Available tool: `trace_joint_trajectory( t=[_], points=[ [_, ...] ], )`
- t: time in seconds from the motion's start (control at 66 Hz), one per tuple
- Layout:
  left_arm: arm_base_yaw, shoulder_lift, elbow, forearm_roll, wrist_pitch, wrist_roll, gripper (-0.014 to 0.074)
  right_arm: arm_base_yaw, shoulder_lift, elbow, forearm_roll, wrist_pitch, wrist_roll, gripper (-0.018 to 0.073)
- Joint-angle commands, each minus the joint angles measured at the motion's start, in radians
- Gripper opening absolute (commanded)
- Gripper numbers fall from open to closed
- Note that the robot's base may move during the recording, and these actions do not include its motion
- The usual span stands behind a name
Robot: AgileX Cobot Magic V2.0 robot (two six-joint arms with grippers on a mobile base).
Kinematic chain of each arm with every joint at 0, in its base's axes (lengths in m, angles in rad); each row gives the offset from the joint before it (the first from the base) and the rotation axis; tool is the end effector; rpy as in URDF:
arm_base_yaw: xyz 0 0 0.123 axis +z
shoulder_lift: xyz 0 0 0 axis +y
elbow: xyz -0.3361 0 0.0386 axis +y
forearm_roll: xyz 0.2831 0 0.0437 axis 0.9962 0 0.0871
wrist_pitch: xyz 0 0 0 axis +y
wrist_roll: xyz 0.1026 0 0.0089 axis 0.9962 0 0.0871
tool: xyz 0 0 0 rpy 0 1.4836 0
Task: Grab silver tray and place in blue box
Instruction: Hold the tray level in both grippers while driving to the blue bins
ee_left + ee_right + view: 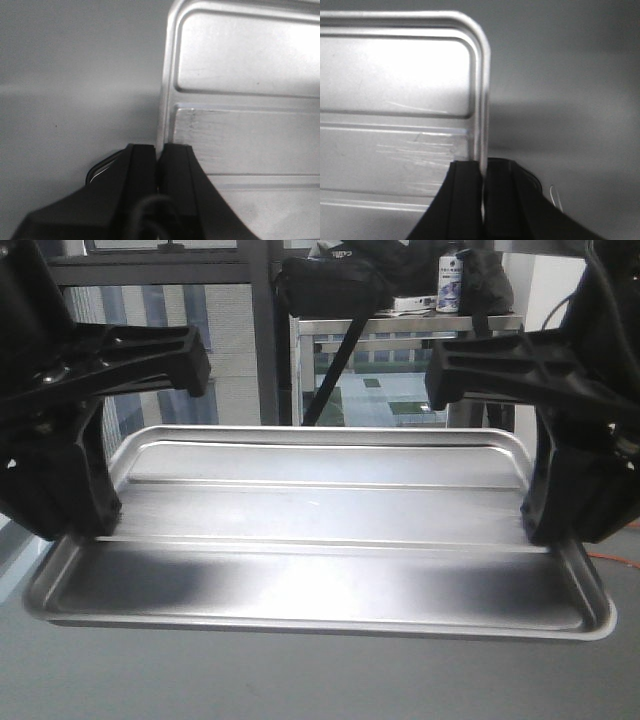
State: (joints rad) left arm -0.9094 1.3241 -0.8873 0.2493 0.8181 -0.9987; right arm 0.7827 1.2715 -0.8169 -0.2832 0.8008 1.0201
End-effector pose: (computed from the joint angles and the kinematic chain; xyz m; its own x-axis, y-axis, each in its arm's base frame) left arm 0.1814 -0.2028 0.2856 -0.9180 0.0016 -0.3965 0.0827 0.9787 -0.1876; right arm 0.1937 0.1635 0.2785 -0.9035 0.1118 -0.4137 0.0414 0.9836 0.1754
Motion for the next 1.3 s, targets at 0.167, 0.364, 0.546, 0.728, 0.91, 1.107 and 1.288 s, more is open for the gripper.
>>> trace_joint_trajectory(
  t=[0.167, 0.364, 0.546, 0.728, 0.91, 1.107, 1.288],
  points=[
    [-0.005, -0.031, -0.025, 0.035, 0.008, -0.012, -0.0104, -0.001, -0.025, -0.021, -0.045, 0.017, -0.006, 0.006],
    [-0.005, -0.031, -0.025, 0.037, 0.008, -0.012, -0.0104, -0.001, -0.025, -0.021, -0.045, 0.017, -0.006, 0.006],
    [-0.005, -0.031, -0.025, 0.037, 0.008, -0.012, -0.0104, -0.001, -0.025, -0.021, -0.045, 0.017, -0.006, 0.006],
    [-0.005, -0.031, -0.025, 0.037, 0.008, -0.012, -0.0104, -0.001, -0.025, -0.021, -0.045, 0.017, -0.006, 0.006],
    [-0.005, -0.031, -0.025, 0.037, 0.008, -0.012, -0.0104, -0.001, -0.025, -0.021, -0.045, 0.017, -0.006, 0.006],
    [-0.005, -0.031, -0.025, 0.037, 0.008, -0.012, -0.0104, -0.001, -0.025, -0.021, -0.045, 0.018, -0.006, 0.006],
    [-0.005, -0.031, -0.025, 0.037, 0.008, -0.012, -0.0104, -0.001, -0.025, -0.021, -0.045, 0.018, -0.006, 0.006]
  ],
)
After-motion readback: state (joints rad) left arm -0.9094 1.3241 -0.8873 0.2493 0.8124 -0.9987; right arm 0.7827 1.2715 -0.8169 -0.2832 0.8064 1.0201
